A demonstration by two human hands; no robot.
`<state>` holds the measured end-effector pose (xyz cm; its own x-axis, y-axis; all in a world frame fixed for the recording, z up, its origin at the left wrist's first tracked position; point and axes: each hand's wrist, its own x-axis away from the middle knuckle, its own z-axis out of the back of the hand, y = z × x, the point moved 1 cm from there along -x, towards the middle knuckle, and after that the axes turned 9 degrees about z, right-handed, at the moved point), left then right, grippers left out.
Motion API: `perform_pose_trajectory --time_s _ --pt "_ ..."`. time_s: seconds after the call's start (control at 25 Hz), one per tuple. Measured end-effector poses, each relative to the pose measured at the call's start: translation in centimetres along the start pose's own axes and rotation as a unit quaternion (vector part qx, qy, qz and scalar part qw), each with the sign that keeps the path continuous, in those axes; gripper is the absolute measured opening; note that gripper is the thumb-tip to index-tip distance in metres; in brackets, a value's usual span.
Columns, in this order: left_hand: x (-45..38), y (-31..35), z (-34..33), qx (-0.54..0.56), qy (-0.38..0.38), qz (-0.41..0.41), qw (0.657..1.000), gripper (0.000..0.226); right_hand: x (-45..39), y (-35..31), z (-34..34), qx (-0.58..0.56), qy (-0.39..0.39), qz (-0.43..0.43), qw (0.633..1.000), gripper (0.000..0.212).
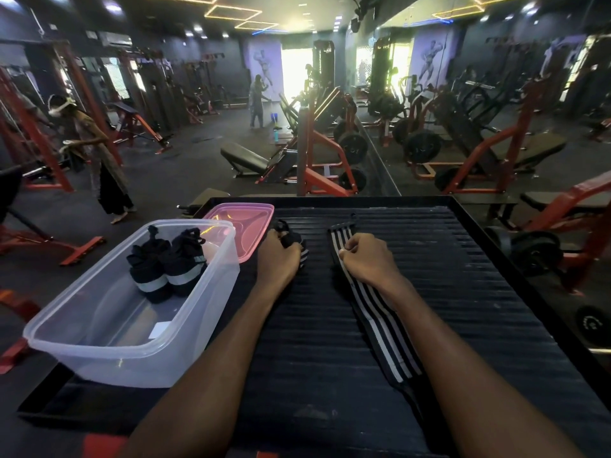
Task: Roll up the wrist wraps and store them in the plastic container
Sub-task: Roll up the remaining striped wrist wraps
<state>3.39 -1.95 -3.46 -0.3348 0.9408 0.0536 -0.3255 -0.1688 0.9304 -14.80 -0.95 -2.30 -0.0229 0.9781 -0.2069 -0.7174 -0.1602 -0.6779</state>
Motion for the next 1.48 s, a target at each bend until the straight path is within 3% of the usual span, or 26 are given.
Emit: perform_pose_trajectory --time_s 0.2,0.36,0.44,0.56,0.64,0.8,0.88,0.96,1.04,1.12,1.2,1.28,1.4,1.48 --pt "0.3 -0.6 -0.4 -0.111 0.0 -0.05 0.993 0.042 0.1 -0.1 -0.3 0.036 -0.001 0.02 0.999 0.014" --pt "0.2 -0.7 -0.3 -0.085 0.022 -0.006 0.996 0.073 0.2 0.1 -0.5 0.066 0.003 0.032 0.997 0.017" --pt "0.8 0.1 0.0 -0.044 0.082 -0.013 0.996 0.082 0.2 0.2 -0.4 0.104 0.007 0.038 0.994 0.019" --pt "2.2 1.5 0.6 0.003 0.237 -0.136 0.962 0.063 0.4 0.4 -0.2 0.157 -0.018 0.009 0.987 0.018" --pt "3.5 2.4 0.4 0.033 0.273 -0.24 0.931 0.048 0.6 0.7 -0.3 0.174 -0.047 -0.024 0.983 0.022" --pt "5.4 2.7 -2.4 0.012 0.156 -0.356 0.921 0.023 0.6 1.1 -0.2 0.148 -0.052 -0.063 0.986 0.031" --pt "5.3 1.9 -4.1 -0.042 0.078 -0.369 0.925 0.018 0.5 1.1 0.5 0.08 -0.056 -0.083 0.992 0.032" --pt "4.6 0.4 -5.8 -0.069 -0.008 -0.3 0.952 0.021 0.3 1.4 1.3 -0.011 -0.056 -0.107 0.993 0.023" --pt "4.3 -0.6 -7.1 -0.055 -0.088 -0.152 0.983 0.034 0.3 1.5 2.1 -0.105 -0.061 -0.126 0.985 0.016" --pt "4.3 -0.9 -8.0 0.002 -0.11 -0.037 0.993 0.038 0.4 1.2 2.6 -0.244 -0.065 -0.157 0.955 0.019" --pt "4.1 -0.5 -8.2 0.082 -0.086 0.017 0.993 0.028 0.5 0.8 3.2 -0.357 -0.056 -0.185 0.914 0.015" --pt "3.5 0.6 -7.5 0.169 -0.11 0.081 0.976 0.028 0.4 0.2 3.6 -0.411 -0.064 -0.197 0.888 0.014" --pt "3.0 2.0 -6.3 0.303 -0.248 0.22 0.893 0.028 1.0 -1.1 4.3 -0.453 -0.117 -0.208 0.859 0.01" --pt "2.4 2.5 -5.7 0.318 -0.33 0.237 0.856 0.035 1.6 -1.8 5.3 -0.448 -0.166 -0.194 0.857 0.013"
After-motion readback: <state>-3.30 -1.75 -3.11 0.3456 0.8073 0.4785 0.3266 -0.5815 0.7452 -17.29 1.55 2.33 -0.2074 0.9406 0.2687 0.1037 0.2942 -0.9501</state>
